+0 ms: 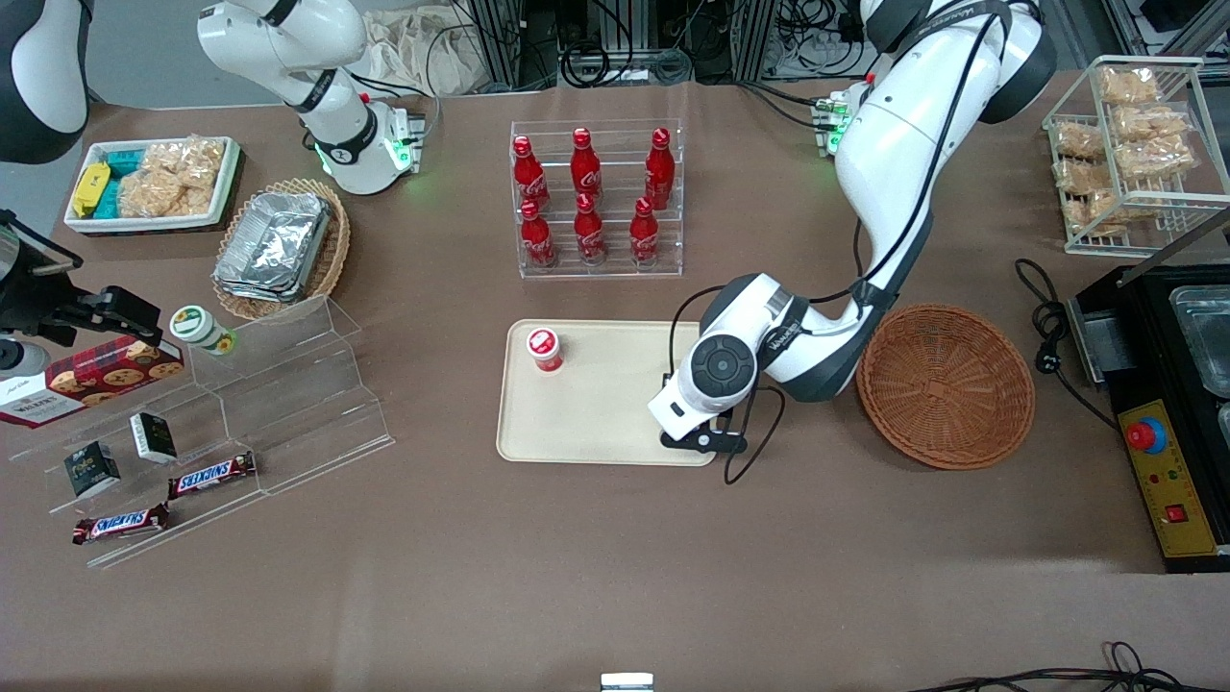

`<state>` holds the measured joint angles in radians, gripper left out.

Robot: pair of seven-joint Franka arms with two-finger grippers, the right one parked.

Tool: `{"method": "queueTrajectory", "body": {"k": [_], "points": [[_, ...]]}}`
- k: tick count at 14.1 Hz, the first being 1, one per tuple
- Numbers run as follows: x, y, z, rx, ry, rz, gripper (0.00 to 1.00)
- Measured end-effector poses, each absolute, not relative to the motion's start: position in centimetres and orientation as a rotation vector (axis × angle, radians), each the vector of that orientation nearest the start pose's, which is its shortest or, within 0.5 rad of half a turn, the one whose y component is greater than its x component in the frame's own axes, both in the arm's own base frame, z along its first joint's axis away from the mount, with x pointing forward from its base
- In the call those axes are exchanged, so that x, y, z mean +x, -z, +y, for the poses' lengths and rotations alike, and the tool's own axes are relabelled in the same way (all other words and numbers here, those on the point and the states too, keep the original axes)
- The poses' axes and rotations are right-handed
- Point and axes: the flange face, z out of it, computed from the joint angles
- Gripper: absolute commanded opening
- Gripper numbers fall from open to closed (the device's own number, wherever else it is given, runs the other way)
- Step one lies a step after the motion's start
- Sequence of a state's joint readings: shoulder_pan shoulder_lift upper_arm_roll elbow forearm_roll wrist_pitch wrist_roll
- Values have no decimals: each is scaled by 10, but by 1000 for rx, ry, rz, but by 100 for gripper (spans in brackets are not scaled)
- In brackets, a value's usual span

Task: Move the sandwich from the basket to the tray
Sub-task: 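Lower the held sandwich onto the cream tray beside the red bottle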

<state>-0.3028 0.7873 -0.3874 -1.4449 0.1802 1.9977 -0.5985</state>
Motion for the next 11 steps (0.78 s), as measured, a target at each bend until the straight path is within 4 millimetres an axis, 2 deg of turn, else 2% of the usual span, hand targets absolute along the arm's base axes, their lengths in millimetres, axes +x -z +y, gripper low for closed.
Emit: {"method": "queueTrajectory", "body": {"k": [1, 2, 3, 5, 9, 10, 11], "points": [[576, -230, -400, -3112, -338, 159, 5], [576, -230, -400, -3115, -340, 157, 11], [577, -230, -400, -3120, -341, 152, 28], [578, -231, -400, -3123, -341, 152, 30], [577, -232, -402, -3134, -337, 150, 42], [578, -232, -403, -3140, -331, 145, 50], [578, -233, -405, -3146, -323, 133, 68]]}}
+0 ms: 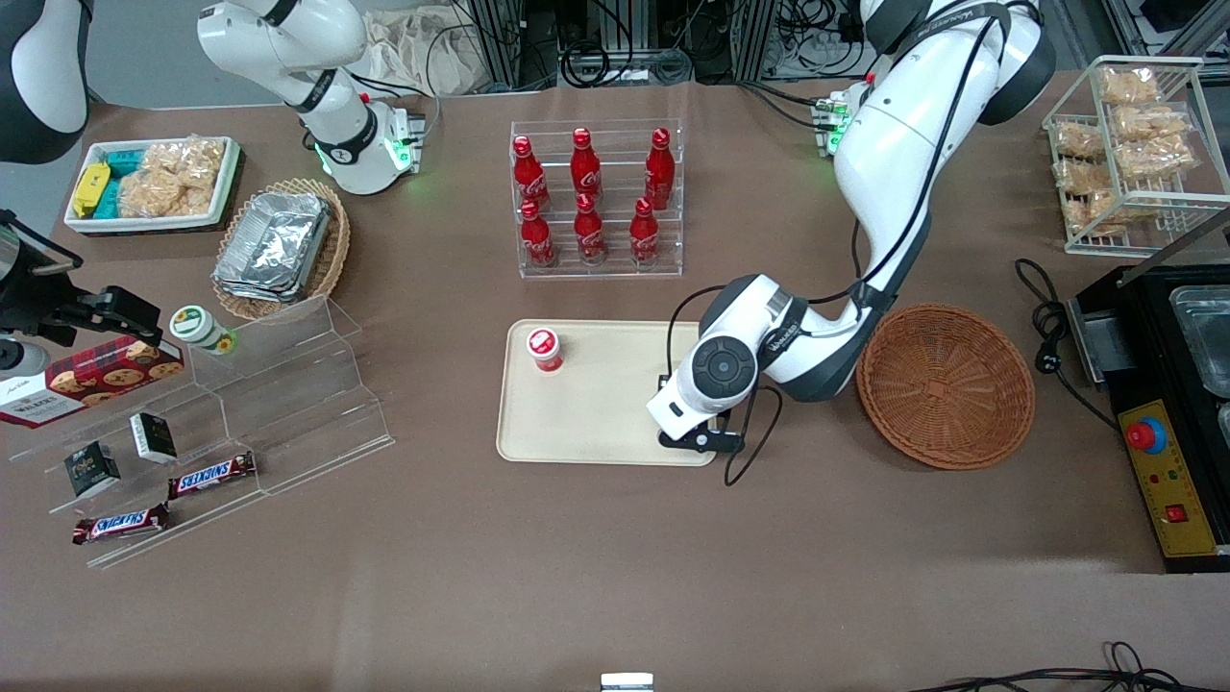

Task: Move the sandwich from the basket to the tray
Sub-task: 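Lower the held sandwich onto the cream tray beside the red bottle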

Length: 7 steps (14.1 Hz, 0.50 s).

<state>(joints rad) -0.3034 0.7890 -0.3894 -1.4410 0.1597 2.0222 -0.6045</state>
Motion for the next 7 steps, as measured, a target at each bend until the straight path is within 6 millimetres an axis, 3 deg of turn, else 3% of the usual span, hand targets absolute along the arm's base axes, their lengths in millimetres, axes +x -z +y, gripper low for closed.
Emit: {"method": "queueTrajectory", "body": {"k": [1, 2, 7], "points": [[579, -235, -406, -3152, -315, 119, 90], [581, -238, -406, -3156, -308, 106, 100], [592, -257, -406, -3178, -255, 32, 100]]}}
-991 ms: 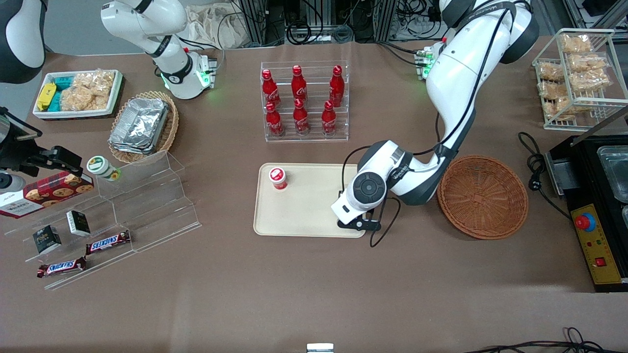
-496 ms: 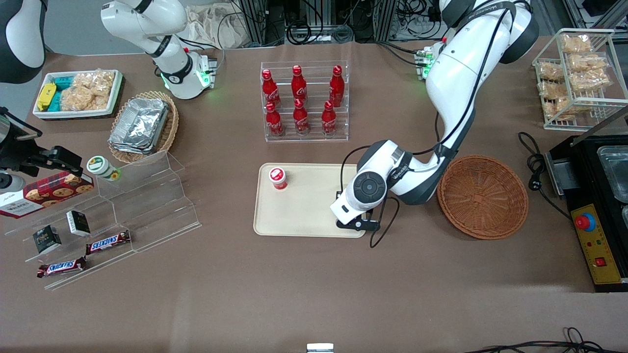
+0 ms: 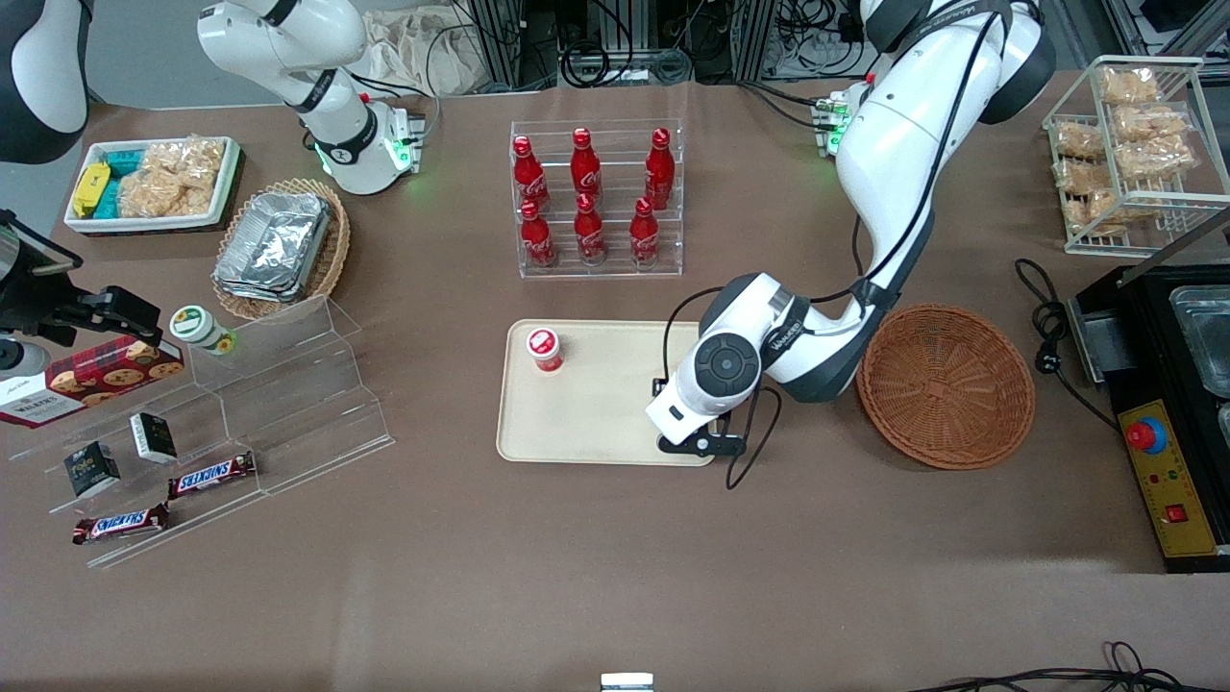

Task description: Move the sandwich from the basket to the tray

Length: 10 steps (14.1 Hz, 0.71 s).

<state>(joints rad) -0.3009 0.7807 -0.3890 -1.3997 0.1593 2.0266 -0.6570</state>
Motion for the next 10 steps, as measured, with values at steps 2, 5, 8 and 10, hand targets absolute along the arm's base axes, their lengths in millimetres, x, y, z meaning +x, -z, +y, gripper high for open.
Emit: {"method": "queueTrajectory", "body": {"k": [2, 5, 8, 10], "points": [[605, -283, -401, -3196, -185, -74, 100], [624, -338, -368, -3195, -95, -194, 100], [632, -398, -312, -3166, -21, -303, 98], [624, -424, -276, -3147, 47, -359, 96]]}}
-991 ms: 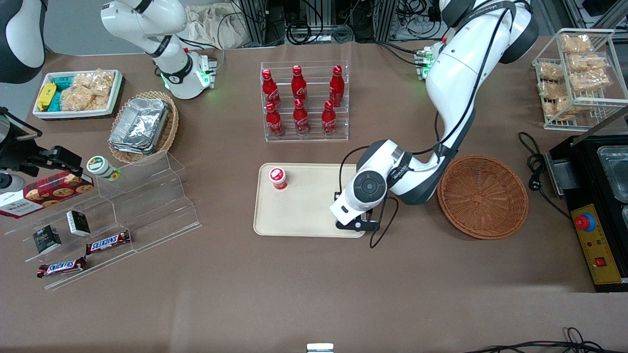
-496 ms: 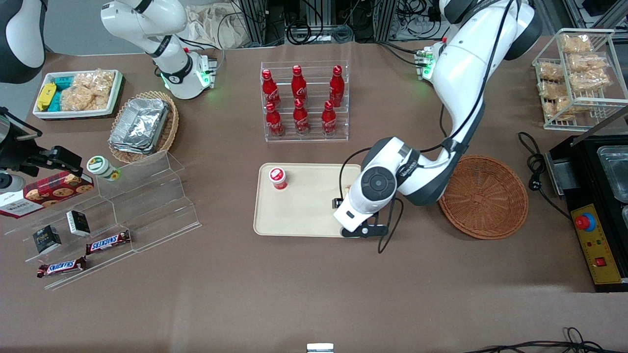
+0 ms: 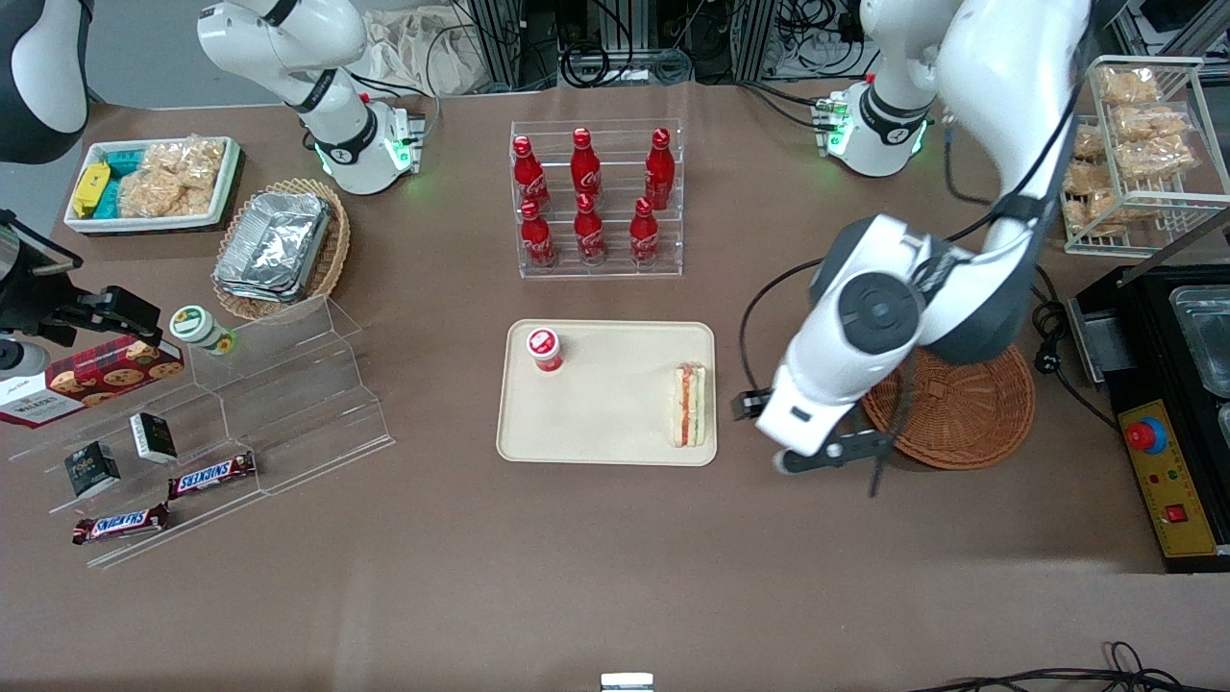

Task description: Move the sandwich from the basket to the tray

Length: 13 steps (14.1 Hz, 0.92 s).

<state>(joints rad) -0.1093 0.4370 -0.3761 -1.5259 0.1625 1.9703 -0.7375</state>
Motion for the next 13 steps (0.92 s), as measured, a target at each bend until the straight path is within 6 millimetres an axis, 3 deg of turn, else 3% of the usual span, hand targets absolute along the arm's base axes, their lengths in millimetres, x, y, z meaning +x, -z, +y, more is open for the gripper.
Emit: {"method": "queueTrajectory", "body": {"k": [4, 6, 13], "points": [[576, -430, -234, -3097, 110, -328, 96], [564, -438, -212, -3102, 71, -278, 97], [576, -501, -101, -3094, -61, -97, 100]]}}
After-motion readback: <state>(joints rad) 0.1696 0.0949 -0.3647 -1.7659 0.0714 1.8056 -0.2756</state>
